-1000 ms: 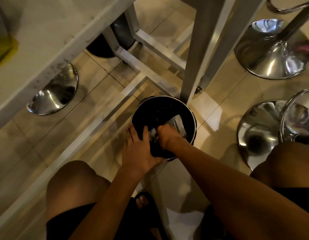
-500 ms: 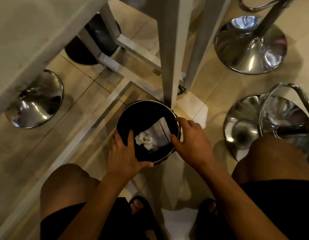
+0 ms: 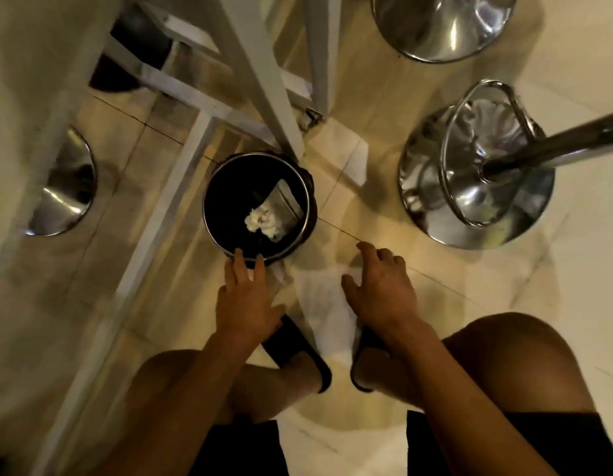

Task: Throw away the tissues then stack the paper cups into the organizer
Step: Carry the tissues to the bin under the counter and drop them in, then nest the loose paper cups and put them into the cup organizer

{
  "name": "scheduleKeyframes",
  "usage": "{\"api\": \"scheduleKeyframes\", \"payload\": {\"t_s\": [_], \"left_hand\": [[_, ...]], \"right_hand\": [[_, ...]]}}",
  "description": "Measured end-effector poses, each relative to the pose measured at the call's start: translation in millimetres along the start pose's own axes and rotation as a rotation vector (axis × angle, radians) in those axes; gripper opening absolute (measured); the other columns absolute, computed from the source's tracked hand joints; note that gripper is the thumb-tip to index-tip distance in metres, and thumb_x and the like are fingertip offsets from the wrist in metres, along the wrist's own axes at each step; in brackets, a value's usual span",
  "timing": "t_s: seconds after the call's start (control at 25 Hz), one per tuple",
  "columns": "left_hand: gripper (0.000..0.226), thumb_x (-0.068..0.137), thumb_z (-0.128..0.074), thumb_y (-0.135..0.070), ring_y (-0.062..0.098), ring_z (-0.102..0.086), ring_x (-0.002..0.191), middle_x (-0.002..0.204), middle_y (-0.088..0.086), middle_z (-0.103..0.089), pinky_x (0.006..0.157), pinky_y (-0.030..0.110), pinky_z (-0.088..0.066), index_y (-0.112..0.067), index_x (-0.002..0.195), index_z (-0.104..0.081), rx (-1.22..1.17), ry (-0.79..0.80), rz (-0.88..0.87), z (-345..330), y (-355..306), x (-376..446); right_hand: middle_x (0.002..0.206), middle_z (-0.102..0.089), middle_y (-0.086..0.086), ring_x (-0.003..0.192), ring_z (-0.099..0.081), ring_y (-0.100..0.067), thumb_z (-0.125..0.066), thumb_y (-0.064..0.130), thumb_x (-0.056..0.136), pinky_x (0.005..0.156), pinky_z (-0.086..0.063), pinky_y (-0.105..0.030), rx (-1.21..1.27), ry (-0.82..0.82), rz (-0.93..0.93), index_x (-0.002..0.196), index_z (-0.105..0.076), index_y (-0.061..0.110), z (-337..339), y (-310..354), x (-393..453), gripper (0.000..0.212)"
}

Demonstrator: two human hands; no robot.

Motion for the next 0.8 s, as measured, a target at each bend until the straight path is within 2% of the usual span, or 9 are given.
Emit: {"api": "scheduleKeyframes", "payload": {"t_s": [0.16,0.28,0.44,0.68,0.8], "left_hand": [[0.102,0.086,-0.067,-0.055,0.036,-0.007,0.151,0.166,0.015,-0.007,0.114,0.051,-0.03,-0.02,0.158,-0.002,0.004,0.226,0.044,23.2,-25.1,-101.7],[0.096,0.09,-0.062,-0.054,0.034,-0.016,0.149,0.164,0.013,-0.016,0.111,0.049,-0.033,-0.02,0.158,-0.004,0.01,0.273,0.031,71.0,-49.1,-156.5],[0.085,0.092,-0.059,-0.047,0.031,-0.031,0.139,0.155,0.012,-0.032,0.104,0.044,-0.038,-0.019,0.157,-0.012,0.077,0.193,-0.068,169.3,-93.8,-221.1],[0.081,0.093,-0.057,-0.043,0.036,-0.034,0.138,0.154,0.017,-0.034,0.105,0.049,-0.041,-0.015,0.156,-0.016,0.116,0.032,-0.224,321.0,-155.4,-271.1],[0.062,0.092,-0.055,-0.043,0.035,-0.043,0.131,0.143,0.016,-0.047,0.099,0.047,-0.044,-0.016,0.145,-0.037,0.13,-0.064,-0.31,396.2,-181.6,-292.9]], "right_hand": [[0.136,-0.054,-0.019,0.125,-0.045,-0.039,-0.057,0.041,0.09,0.097,-0.047,-0.051,-0.048,0.055,-0.058,0.143,-0.041,0.015,39.1,9.7,-78.6,0.06],[0.132,-0.056,-0.017,0.121,-0.048,-0.037,-0.055,0.04,0.09,0.095,-0.048,-0.05,-0.1,0.082,-0.083,0.138,-0.043,0.016,76.8,22.1,-129.0,0.056],[0.129,-0.056,-0.015,0.119,-0.047,-0.036,-0.054,0.04,0.09,0.09,-0.048,-0.045,-0.103,0.042,-0.069,0.137,-0.044,0.016,164.3,45.3,-188.8,0.053],[0.13,-0.056,-0.016,0.12,-0.047,-0.037,-0.055,0.041,0.09,0.091,-0.047,-0.044,-0.132,-0.192,-0.009,0.134,-0.048,0.015,310.1,81.6,-231.5,0.051],[0.125,-0.057,-0.015,0.114,-0.049,-0.036,-0.054,0.04,0.09,0.085,-0.047,-0.043,-0.166,-0.318,-0.021,0.128,-0.051,0.016,382.1,110.1,-252.0,0.046]]}}
Point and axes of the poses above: each hand's wrist, its own x-axis towards the middle knuckle, its own z-axis out of the back of the hand, y = z × x, the point moved 4 cm from there along x, towards the middle knuckle
